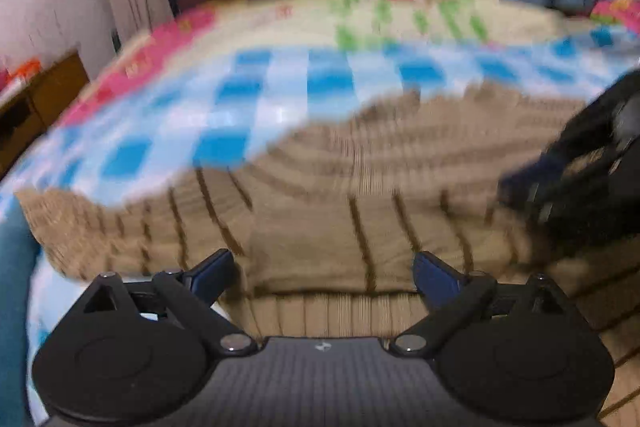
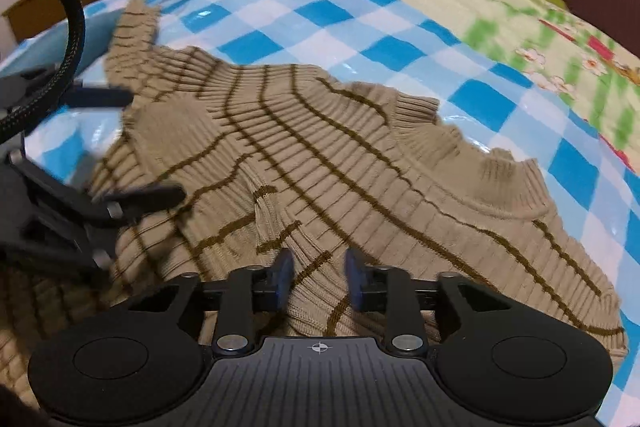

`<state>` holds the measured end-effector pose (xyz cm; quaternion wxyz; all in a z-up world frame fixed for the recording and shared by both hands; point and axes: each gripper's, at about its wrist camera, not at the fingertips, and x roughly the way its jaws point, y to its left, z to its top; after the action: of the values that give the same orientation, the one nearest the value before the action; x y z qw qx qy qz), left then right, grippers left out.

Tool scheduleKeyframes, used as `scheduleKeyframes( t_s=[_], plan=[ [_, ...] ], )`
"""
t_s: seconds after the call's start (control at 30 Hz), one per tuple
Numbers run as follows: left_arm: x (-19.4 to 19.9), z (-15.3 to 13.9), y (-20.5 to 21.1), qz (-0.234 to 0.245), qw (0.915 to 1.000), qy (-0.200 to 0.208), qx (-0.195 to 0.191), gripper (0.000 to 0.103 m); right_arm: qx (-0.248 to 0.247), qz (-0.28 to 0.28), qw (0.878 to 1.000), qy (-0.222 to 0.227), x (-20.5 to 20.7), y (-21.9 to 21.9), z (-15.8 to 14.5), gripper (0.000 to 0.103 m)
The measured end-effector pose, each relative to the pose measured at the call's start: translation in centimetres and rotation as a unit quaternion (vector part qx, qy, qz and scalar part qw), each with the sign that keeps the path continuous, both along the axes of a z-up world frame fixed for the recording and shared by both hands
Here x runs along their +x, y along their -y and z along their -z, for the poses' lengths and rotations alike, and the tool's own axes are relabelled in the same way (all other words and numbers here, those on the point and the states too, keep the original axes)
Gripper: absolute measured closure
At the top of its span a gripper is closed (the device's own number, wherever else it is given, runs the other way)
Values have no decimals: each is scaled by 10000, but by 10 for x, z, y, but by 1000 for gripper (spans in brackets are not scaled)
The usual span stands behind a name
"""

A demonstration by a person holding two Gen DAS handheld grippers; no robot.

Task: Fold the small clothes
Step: 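Move the right tool over the chest to the other sleeve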

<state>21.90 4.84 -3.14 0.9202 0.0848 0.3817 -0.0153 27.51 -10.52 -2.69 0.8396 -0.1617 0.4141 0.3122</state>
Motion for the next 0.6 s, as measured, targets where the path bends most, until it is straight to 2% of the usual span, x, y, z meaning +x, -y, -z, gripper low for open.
scheduleKeyframes(
  t_s=[0.1,0.23,0.33,0.4,0.5,0.53,0.6],
  plan=[
    [-2,2,-3,-70,9999,-33,-145,1,-2,425,9988,231,-1,1,-2,99],
    [-5,2,-2,-14,10000,-50,-60,1,77,999,9948,208,13,7,0,99],
    [-11,-2,-6,-74,9999,-9,-73,1,19,1002,9944,330,14,5,-6,99],
    [-18,-5,-6,-153,9998,131,63,1,-108,1015,9939,424,15,5,-8,99],
    [-21,-5,-3,-124,9989,340,309,1,39,1208,9918,421,17,11,-13,95],
    [-19,-3,-4,-116,9992,287,271,1,77,1266,9908,467,15,11,-16,89],
    [-15,0,-8,-169,9996,165,132,1,339,1169,9909,570,4,8,-23,89]
  ],
)
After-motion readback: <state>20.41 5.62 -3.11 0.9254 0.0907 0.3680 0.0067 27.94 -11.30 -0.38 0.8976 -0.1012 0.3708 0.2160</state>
